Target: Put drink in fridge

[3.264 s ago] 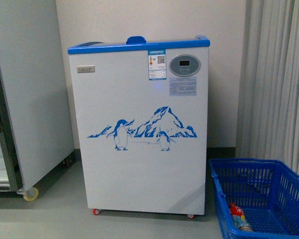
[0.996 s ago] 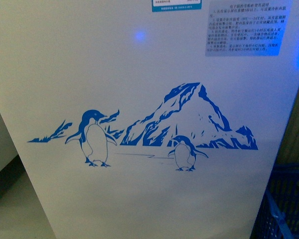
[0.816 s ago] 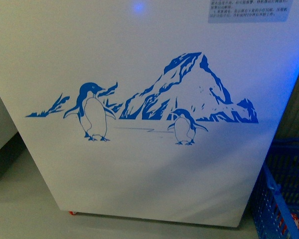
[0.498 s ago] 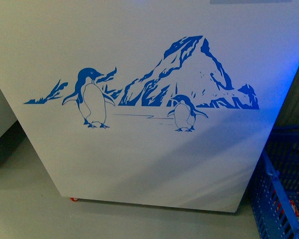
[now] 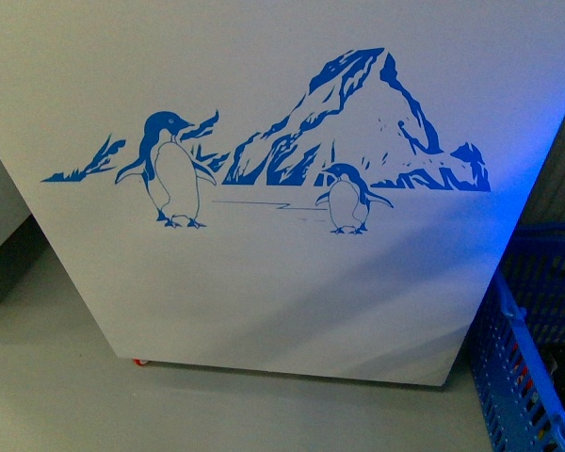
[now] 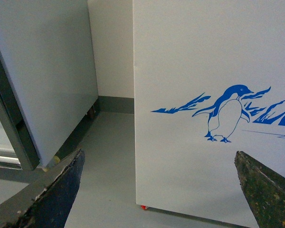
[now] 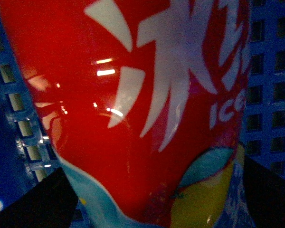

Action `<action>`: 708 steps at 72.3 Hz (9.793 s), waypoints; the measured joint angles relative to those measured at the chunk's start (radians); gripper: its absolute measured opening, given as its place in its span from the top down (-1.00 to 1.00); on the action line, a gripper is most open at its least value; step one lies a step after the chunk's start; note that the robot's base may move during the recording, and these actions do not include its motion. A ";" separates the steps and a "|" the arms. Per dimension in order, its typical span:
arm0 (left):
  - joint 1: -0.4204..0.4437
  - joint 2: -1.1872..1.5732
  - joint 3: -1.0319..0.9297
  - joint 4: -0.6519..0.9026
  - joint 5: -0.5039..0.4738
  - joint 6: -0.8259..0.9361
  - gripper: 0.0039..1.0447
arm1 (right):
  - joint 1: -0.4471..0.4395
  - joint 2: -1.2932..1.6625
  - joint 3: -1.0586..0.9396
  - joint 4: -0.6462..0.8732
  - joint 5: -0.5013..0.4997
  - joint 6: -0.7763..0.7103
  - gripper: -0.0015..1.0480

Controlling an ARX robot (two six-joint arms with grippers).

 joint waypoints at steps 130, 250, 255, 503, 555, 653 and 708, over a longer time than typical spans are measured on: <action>0.000 0.000 0.000 0.000 0.000 0.000 -0.85 | 0.125 -2.217 -0.640 -0.355 -0.150 0.050 0.24; 0.000 0.000 0.000 0.000 0.000 0.000 -0.85 | 0.244 -2.506 -0.806 -0.318 0.022 0.112 0.24; 0.000 0.000 0.000 0.000 0.000 0.000 -0.85 | 0.244 -2.506 -0.806 -0.318 0.022 0.112 0.24; -0.043 1.379 0.824 0.401 -0.030 -0.098 -0.63 | 0.245 -2.506 -0.806 -0.318 0.023 0.112 0.25; 0.003 0.735 0.148 0.576 0.000 -0.013 0.96 | 0.254 -1.727 -0.113 -0.941 -0.236 -1.002 0.25; 0.003 0.233 -0.001 0.238 0.000 -0.011 0.96 | 0.572 -0.816 0.406 -0.576 -0.003 -1.265 -0.23; 0.003 0.002 0.000 0.002 0.000 -0.010 0.96 | 0.337 -1.807 -0.177 -0.781 -0.078 -0.253 -0.85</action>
